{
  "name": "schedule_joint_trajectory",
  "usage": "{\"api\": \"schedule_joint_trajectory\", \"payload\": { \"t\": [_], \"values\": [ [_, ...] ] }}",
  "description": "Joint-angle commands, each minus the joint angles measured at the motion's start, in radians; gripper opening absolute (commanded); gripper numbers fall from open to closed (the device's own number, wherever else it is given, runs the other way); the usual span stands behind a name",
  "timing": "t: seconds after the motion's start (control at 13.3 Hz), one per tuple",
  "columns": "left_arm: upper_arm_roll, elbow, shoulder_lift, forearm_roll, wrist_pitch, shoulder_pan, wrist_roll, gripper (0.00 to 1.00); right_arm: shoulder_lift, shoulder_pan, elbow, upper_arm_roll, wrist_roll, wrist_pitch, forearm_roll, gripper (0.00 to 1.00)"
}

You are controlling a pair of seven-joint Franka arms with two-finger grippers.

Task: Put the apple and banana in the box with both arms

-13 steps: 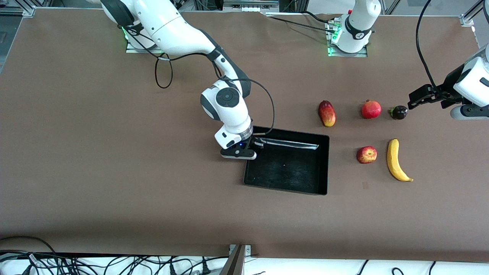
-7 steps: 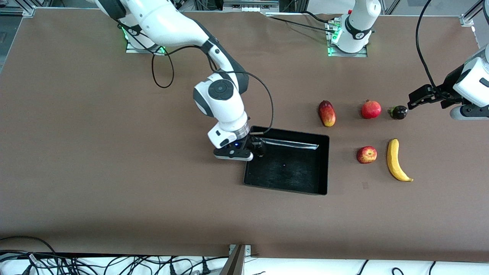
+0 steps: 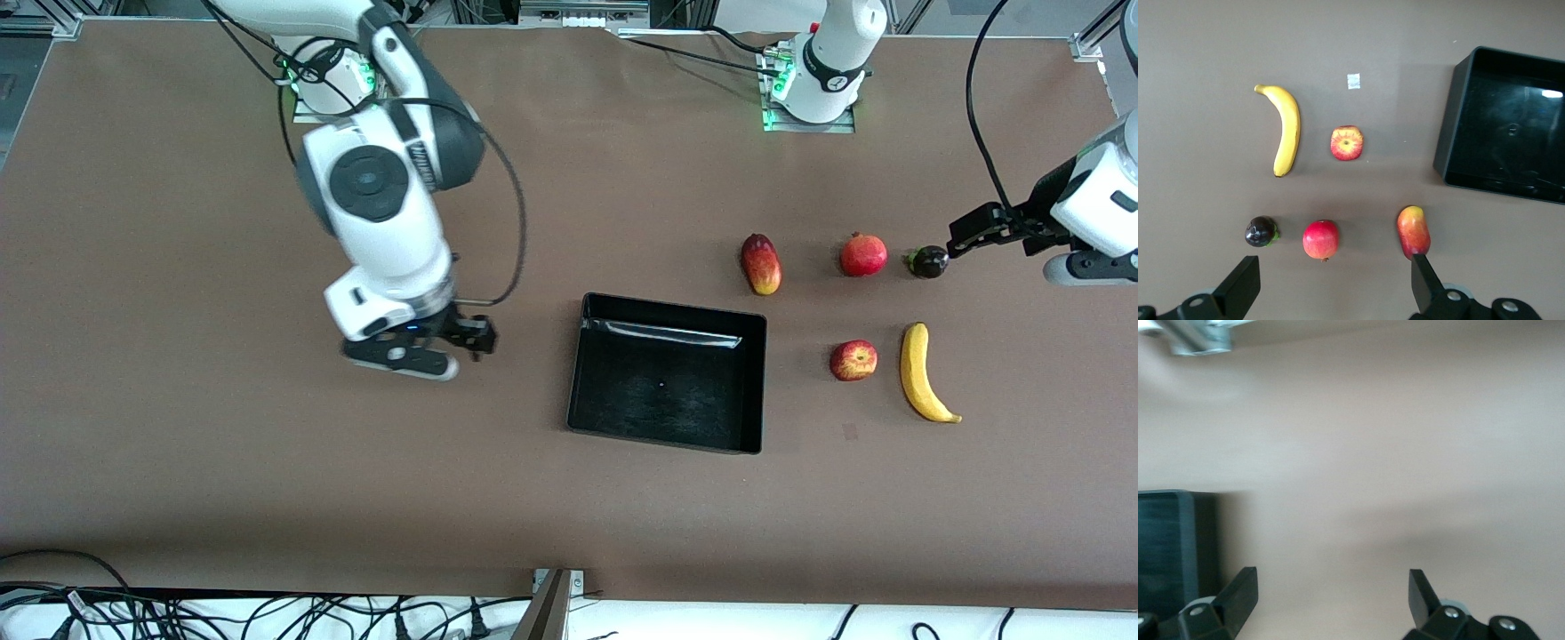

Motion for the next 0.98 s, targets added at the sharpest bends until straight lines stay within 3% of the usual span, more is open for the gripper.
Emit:
{"api": "schedule_joint_trajectory", "payload": {
  "t": [0.0,0.08,0.3,0.6,0.68,0.83,0.9],
  "values": [
    [0.011,0.000,0.123,-0.042,0.112,0.028,0.014,1.00,-0.082,-0.011,-0.034,-0.086,-0.182,-0.138,0.003,1.00],
    [0.011,-0.001,0.158,-0.039,0.144,0.028,0.014,1.00,-0.113,-0.029,-0.032,-0.115,-0.260,-0.214,0.008,1.00],
    [0.011,-0.003,0.284,-0.035,0.310,0.028,0.014,1.00,-0.180,-0.136,-0.032,-0.181,-0.516,-0.362,0.132,1.00],
    [0.011,-0.041,0.378,-0.030,0.459,0.027,0.012,1.00,-0.222,-0.186,-0.032,-0.293,-0.752,-0.537,0.137,1.00],
    [0.011,-0.062,0.393,-0.030,0.503,0.025,0.003,1.00,-0.233,-0.233,-0.037,-0.286,-0.763,-0.554,0.144,1.00],
    [0.011,-0.140,0.413,-0.030,0.630,0.024,0.002,1.00,-0.283,-0.390,-0.084,-0.112,-0.763,-0.503,0.132,1.00],
    [0.009,-0.176,0.415,-0.030,0.681,0.021,0.000,1.00,-0.318,-0.446,-0.124,-0.026,-0.763,-0.467,0.069,1.00]
  ]
}}
